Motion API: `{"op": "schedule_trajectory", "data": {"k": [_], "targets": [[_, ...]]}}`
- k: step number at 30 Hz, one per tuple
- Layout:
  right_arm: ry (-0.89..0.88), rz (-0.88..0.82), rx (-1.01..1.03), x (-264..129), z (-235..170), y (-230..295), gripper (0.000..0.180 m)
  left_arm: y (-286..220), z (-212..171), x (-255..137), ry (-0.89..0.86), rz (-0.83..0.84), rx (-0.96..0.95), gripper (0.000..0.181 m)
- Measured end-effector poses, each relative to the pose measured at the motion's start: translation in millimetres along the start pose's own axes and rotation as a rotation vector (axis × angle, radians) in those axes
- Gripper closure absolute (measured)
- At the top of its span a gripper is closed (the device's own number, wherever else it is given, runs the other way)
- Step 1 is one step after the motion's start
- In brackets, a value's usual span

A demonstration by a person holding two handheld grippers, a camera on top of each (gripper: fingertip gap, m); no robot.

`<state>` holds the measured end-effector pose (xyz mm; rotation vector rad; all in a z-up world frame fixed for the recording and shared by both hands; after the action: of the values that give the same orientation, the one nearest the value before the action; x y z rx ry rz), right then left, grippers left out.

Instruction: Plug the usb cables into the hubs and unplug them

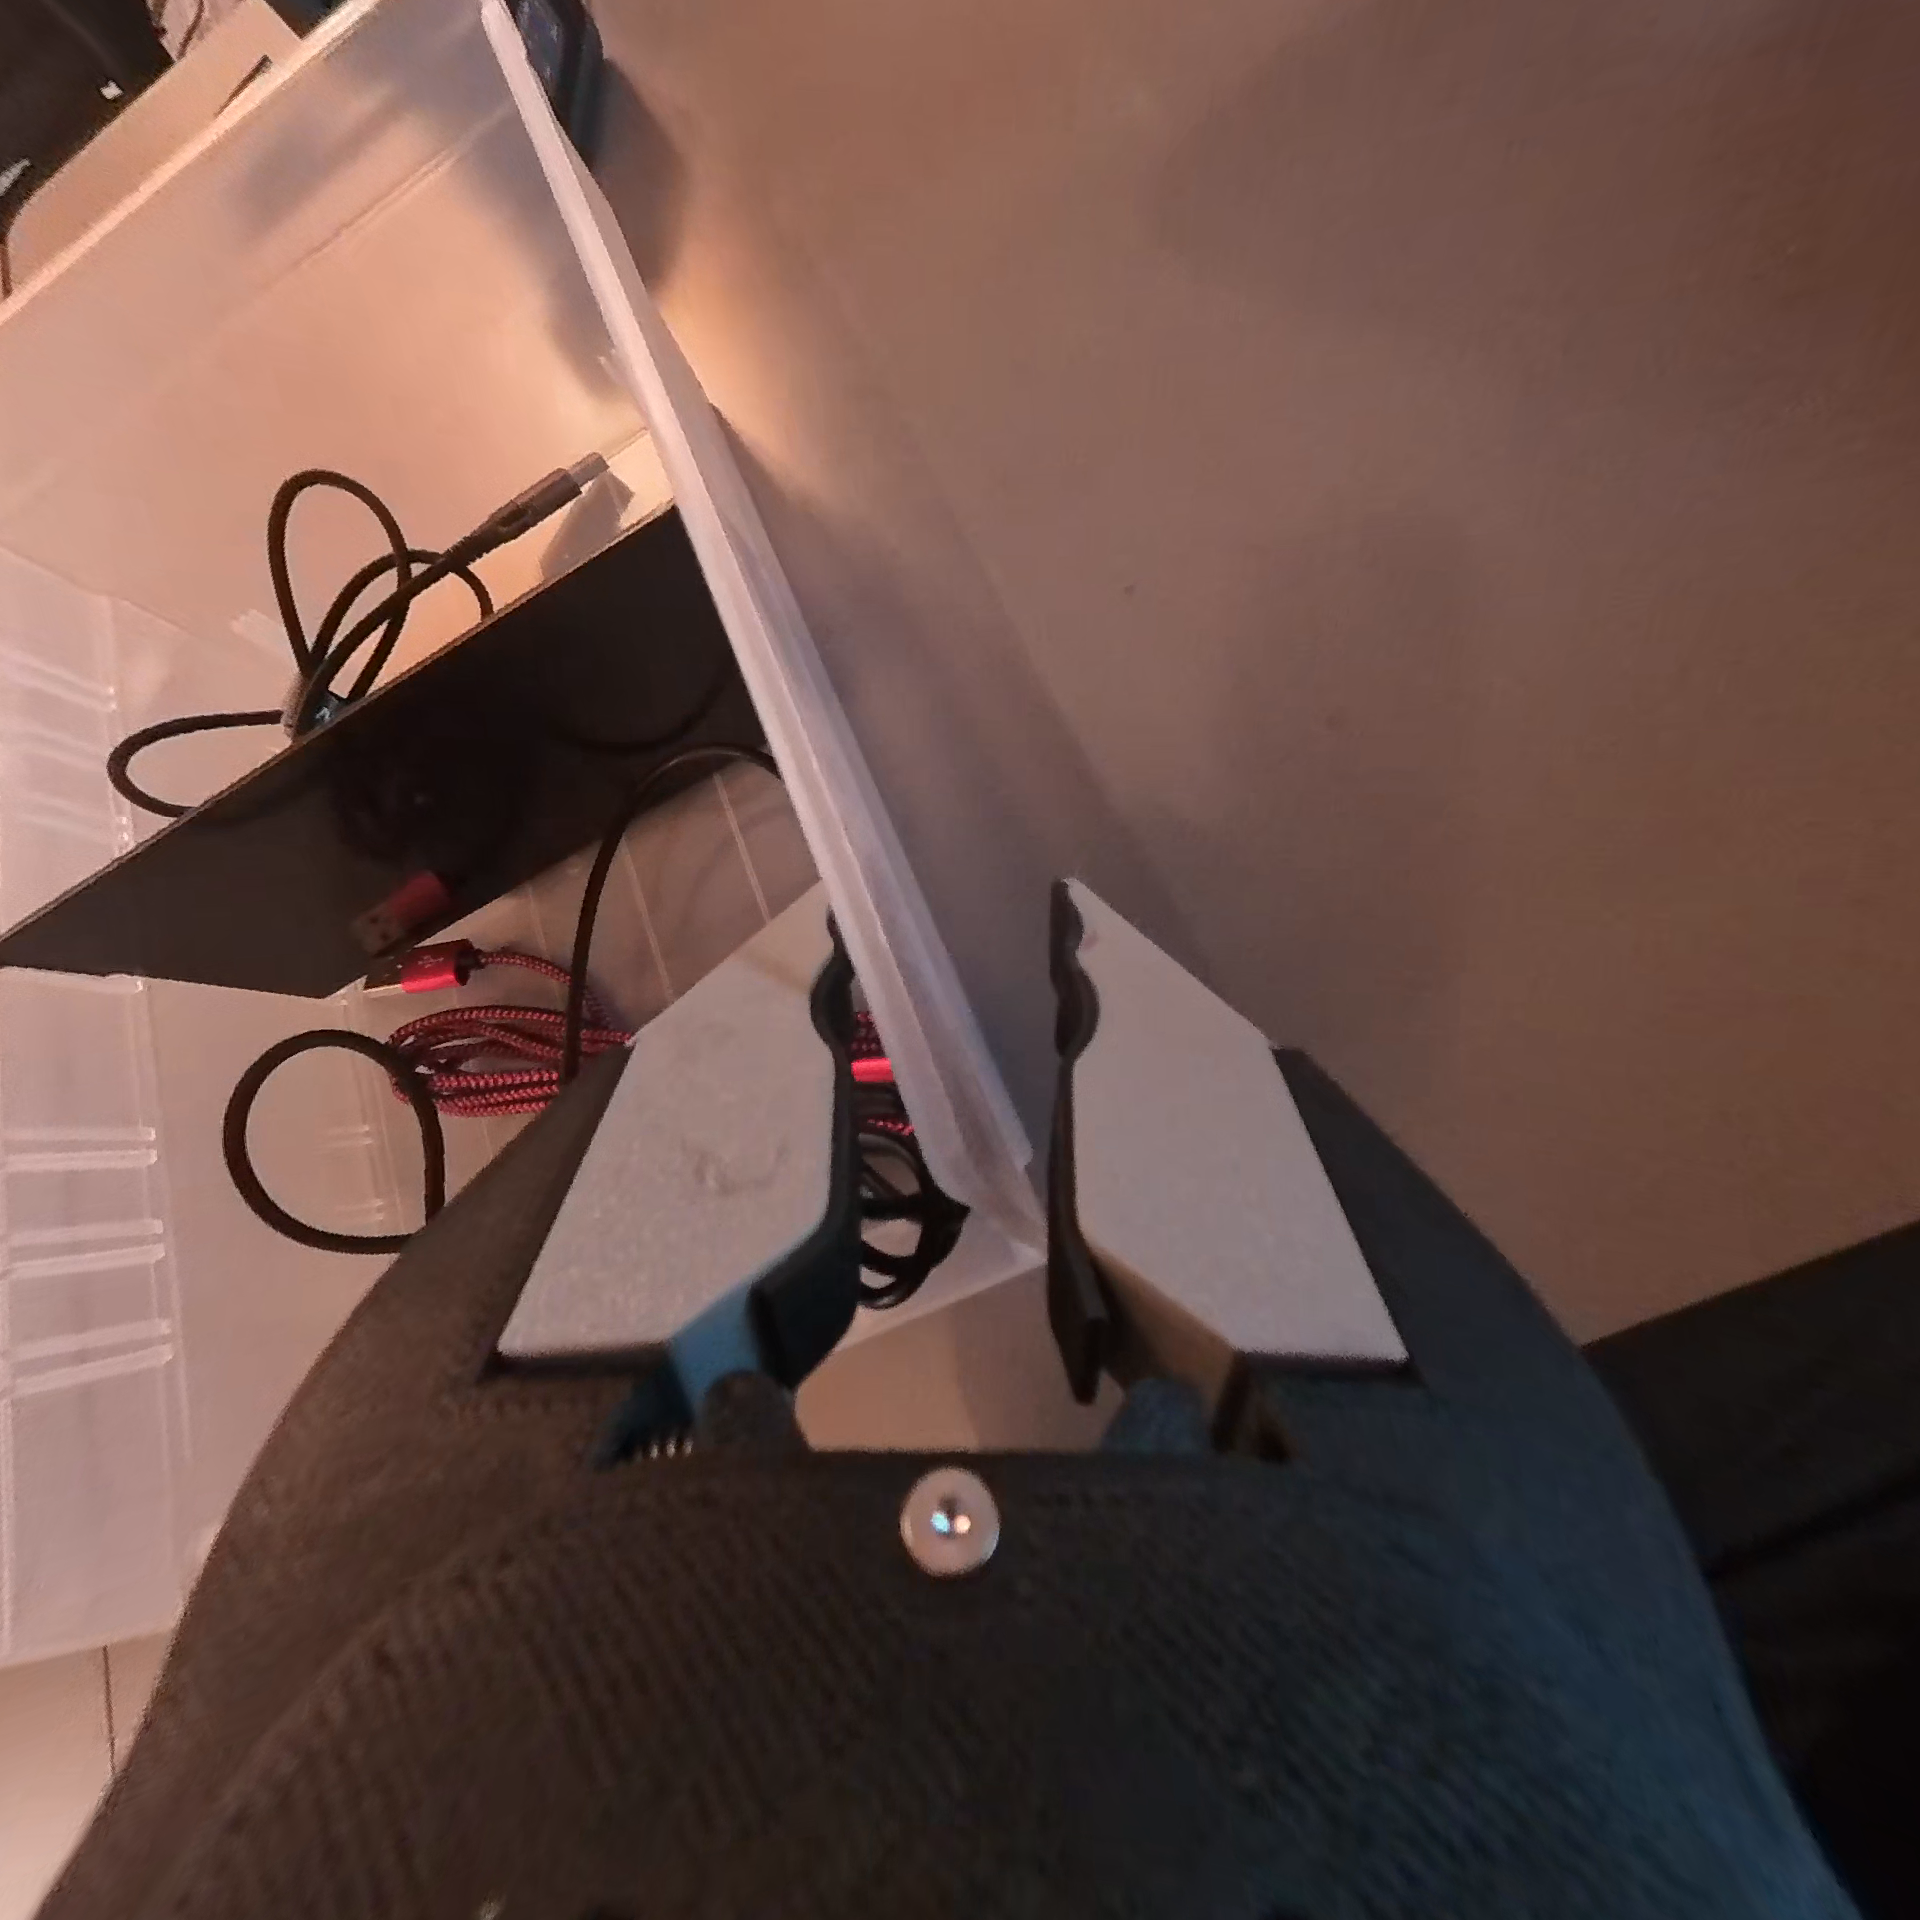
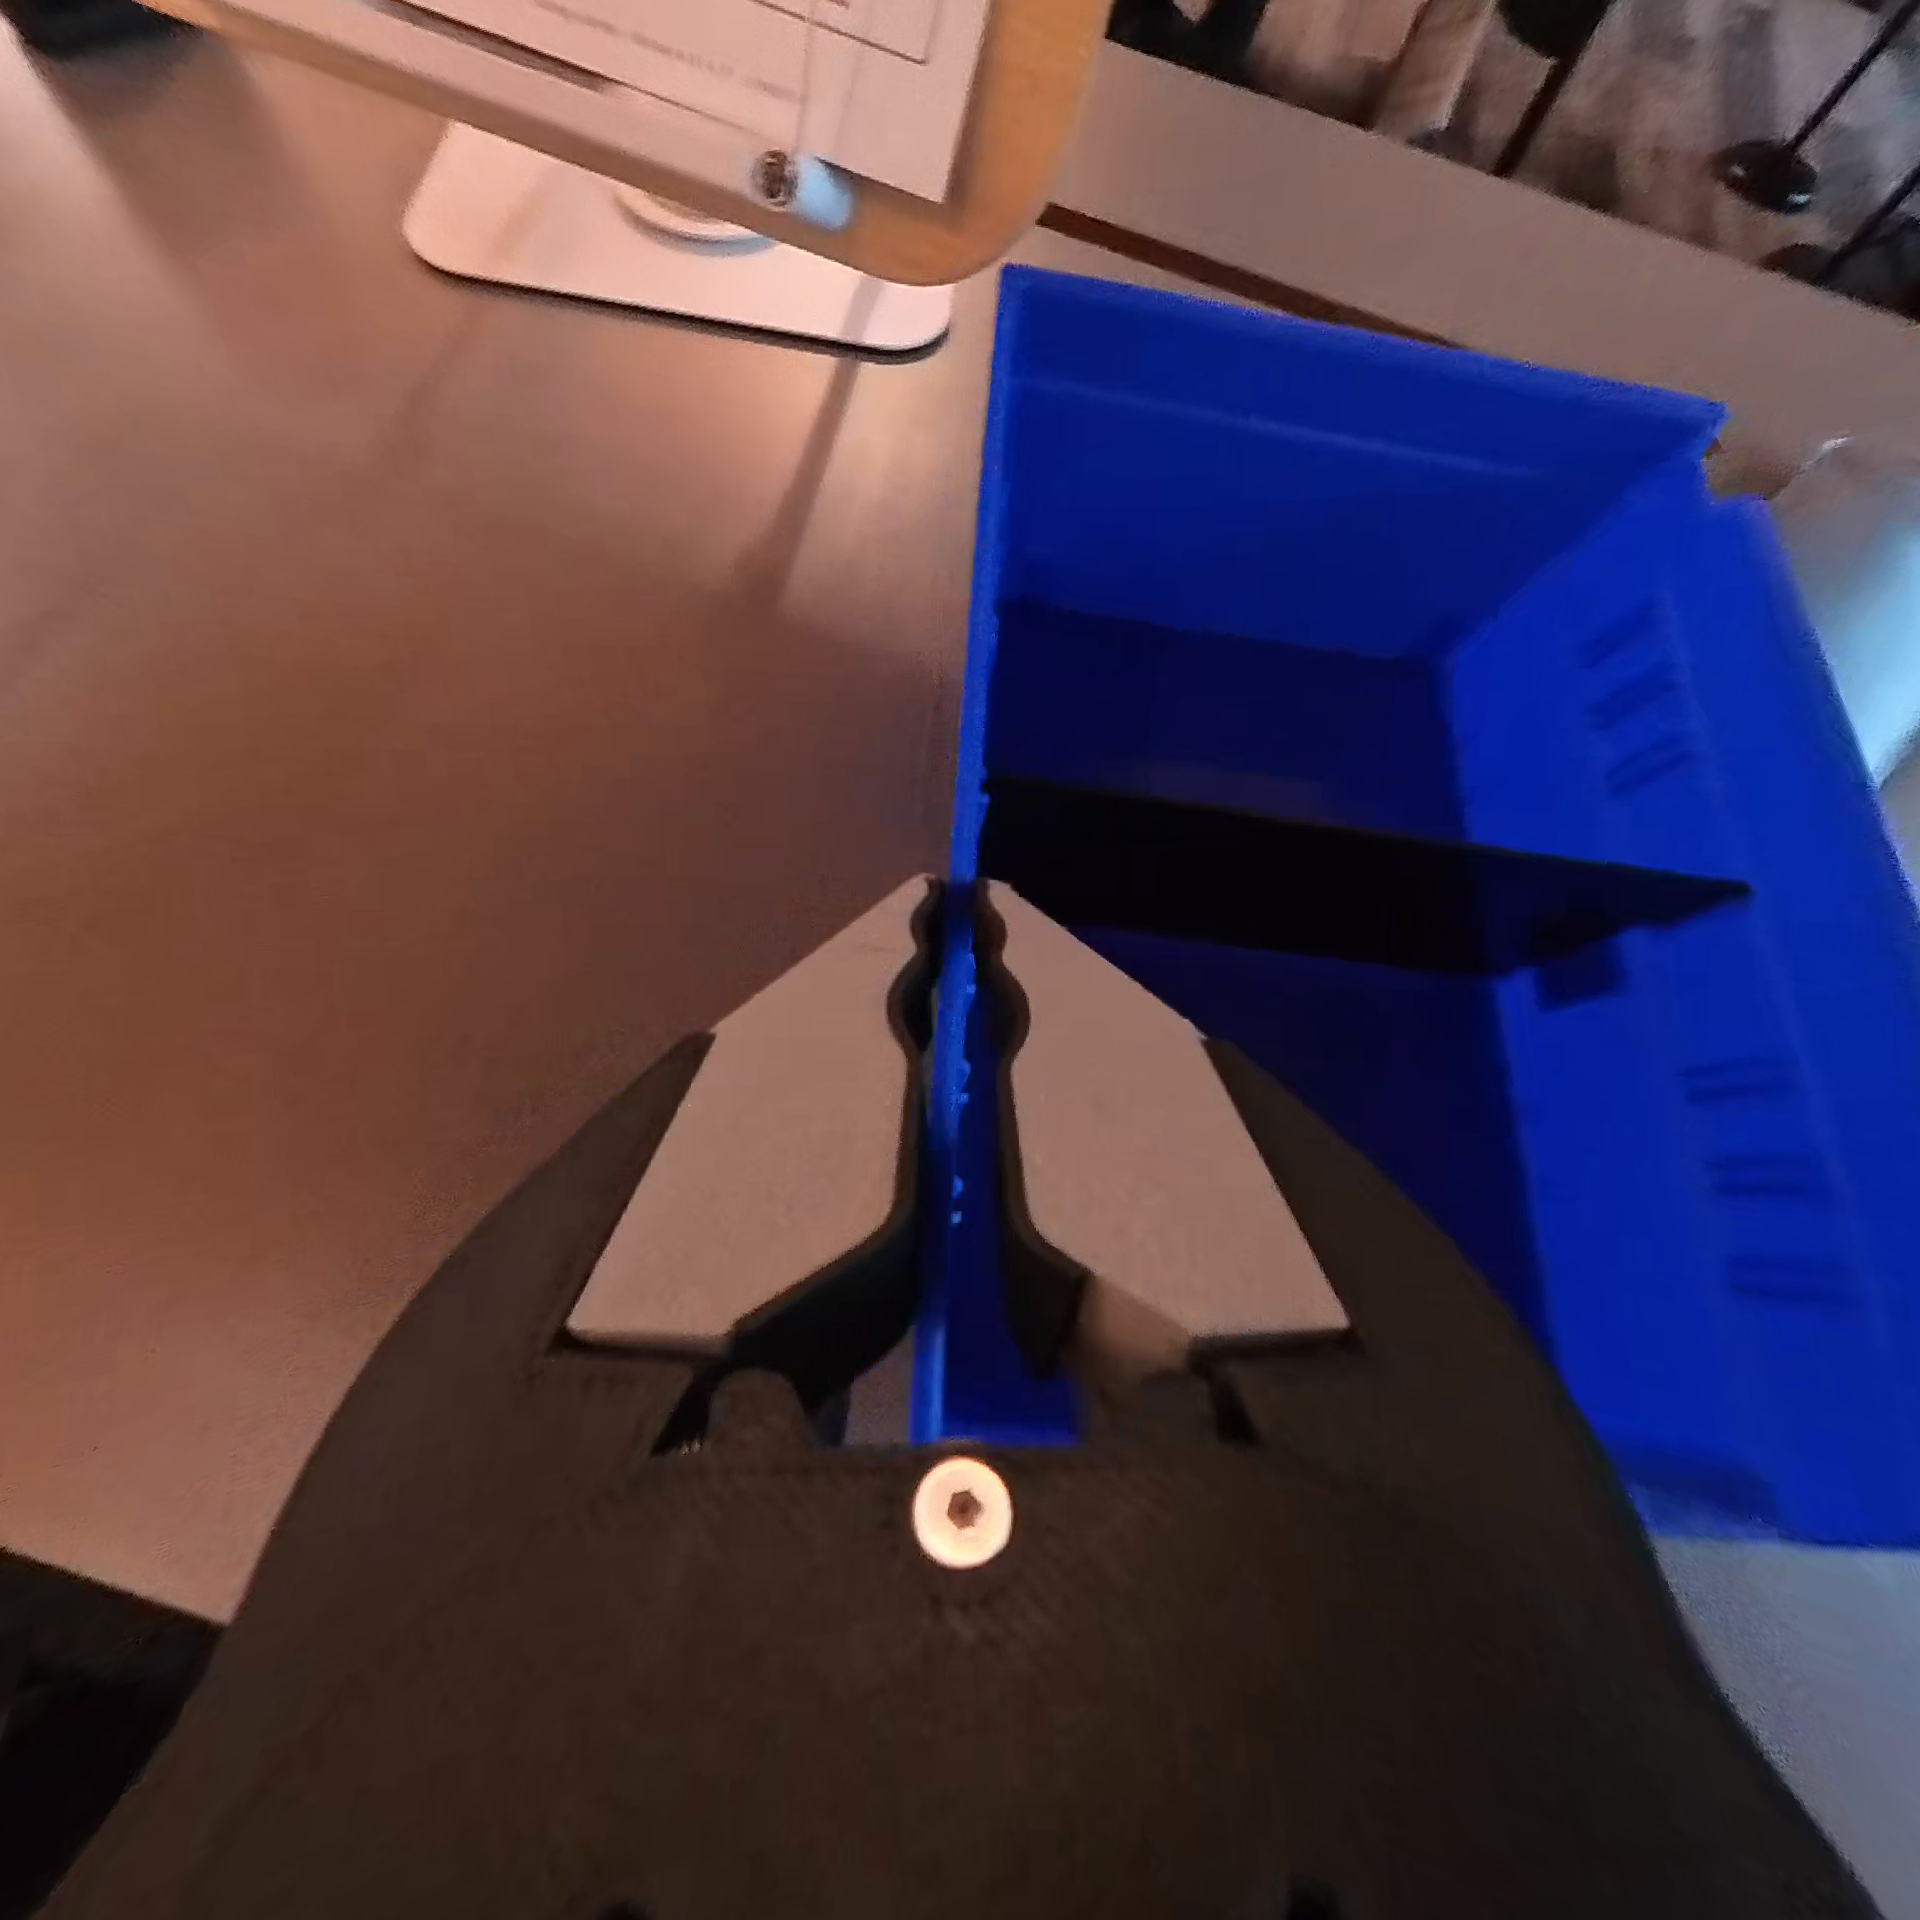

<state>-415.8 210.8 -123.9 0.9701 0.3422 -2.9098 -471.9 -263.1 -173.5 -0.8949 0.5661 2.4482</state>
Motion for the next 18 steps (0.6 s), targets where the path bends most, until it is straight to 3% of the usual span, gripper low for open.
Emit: {"op": "schedule_trajectory", "data": {"k": [9,18], "targets": [[0.054,-0.114,0.046,-5.4,-11.7,-30.4,0.177,-2.9,3.6,-6.5,-0.008,0.005,0.019,0.145],[0.152,-0.046,-0.006,-21.2,-17.9,-12.5,0.178,-9.7,4.2,-7.7,0.019,0.012,0.04,0.135]]}}
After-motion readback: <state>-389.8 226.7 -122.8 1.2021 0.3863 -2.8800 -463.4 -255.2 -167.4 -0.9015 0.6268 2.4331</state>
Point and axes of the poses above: each gripper's, where its closed fingertips meet, x out along the fingers, z out of its top, y = z × x across the jaws, the point moved 4 cm from there along -x, back along the fingers, and after that the axes turned 6 degrees about -x, right-handed, at the moved point
